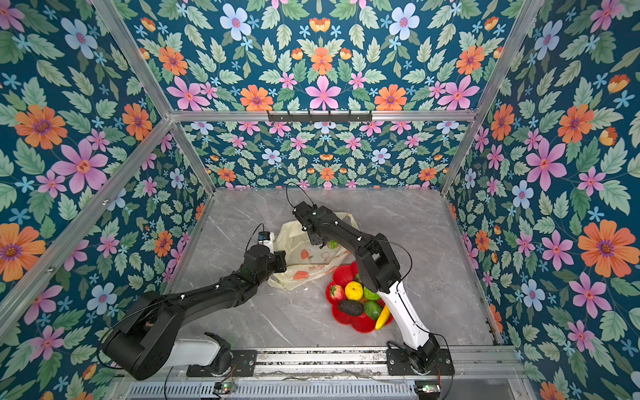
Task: Take the fake fruits out of the plastic bag
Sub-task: 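Move the open right gripper back into the bag toward the green grapes, then close the right gripper on the green grapes' stem inside the bag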
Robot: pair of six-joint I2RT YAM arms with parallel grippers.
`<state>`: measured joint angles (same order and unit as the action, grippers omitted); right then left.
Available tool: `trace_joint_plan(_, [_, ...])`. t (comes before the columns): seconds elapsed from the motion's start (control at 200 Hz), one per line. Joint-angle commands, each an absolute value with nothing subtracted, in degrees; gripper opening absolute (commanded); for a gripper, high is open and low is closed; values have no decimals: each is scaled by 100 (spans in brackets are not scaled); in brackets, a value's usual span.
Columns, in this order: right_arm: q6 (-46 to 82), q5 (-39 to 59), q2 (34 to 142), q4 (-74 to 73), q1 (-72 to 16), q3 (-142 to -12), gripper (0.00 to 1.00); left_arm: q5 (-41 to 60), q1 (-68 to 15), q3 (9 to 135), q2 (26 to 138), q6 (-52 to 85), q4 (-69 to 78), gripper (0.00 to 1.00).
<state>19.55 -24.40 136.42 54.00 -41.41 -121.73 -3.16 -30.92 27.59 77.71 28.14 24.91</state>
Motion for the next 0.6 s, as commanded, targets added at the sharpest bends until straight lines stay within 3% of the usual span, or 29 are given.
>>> trace_joint_plan(0.0, [2012,-2633,13675,5597,-4138,-12219,15,-316,-3094,2759,7776,2804,2619,0])
trace_joint_plan(0.315, [2004,-2613,13336,5451,-4148,-11930,0,-334,-3088,2778,7817,2804,2610,0])
trace_joint_plan(0.595, [1999,-2193,12623,5012,-4192,-11256,0,-463,-3094,2786,7787,2830,2523,0])
